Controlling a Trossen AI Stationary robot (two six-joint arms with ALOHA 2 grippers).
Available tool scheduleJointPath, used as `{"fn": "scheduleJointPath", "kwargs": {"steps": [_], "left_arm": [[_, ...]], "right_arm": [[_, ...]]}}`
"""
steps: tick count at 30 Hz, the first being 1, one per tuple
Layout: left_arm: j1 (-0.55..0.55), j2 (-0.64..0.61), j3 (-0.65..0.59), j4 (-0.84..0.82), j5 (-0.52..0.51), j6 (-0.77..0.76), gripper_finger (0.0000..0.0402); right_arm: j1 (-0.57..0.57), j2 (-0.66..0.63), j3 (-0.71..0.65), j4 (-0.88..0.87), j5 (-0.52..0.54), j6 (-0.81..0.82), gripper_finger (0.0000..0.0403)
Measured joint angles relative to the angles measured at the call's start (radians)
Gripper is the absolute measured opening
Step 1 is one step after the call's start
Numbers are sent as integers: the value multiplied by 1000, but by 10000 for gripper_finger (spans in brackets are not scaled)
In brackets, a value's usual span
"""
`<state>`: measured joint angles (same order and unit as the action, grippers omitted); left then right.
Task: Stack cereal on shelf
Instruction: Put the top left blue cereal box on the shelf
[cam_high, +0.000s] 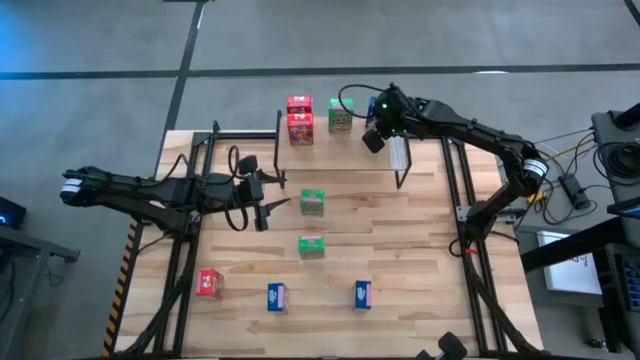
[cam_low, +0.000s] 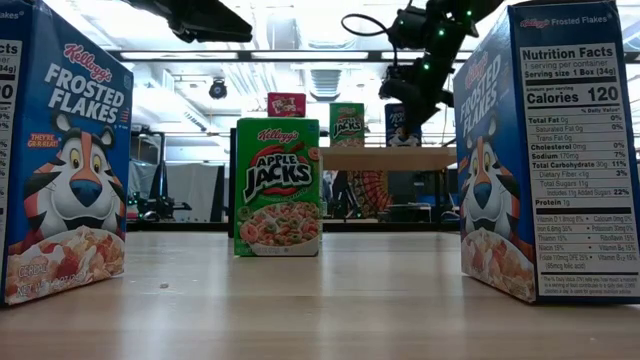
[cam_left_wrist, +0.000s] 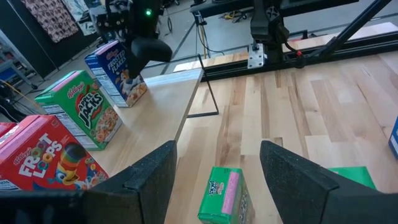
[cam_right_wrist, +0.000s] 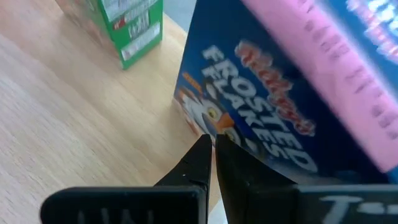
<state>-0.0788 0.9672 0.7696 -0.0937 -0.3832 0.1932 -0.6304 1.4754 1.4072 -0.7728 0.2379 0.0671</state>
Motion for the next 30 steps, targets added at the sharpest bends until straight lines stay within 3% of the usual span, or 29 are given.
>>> {"fn": "scheduleJointPath", "kwargs": {"steps": [5,11,30], "left_arm": [[0,0,0,-2,0,0,215],[0,0,0,-4,0,0,215],[0,0,0,-4,0,0,215]], "right_arm": [[0,0,-23,-29,8,-13,13],[0,0,-23,-32,88,-42,13],[17,0,-23,33,43,-24,13]]}}
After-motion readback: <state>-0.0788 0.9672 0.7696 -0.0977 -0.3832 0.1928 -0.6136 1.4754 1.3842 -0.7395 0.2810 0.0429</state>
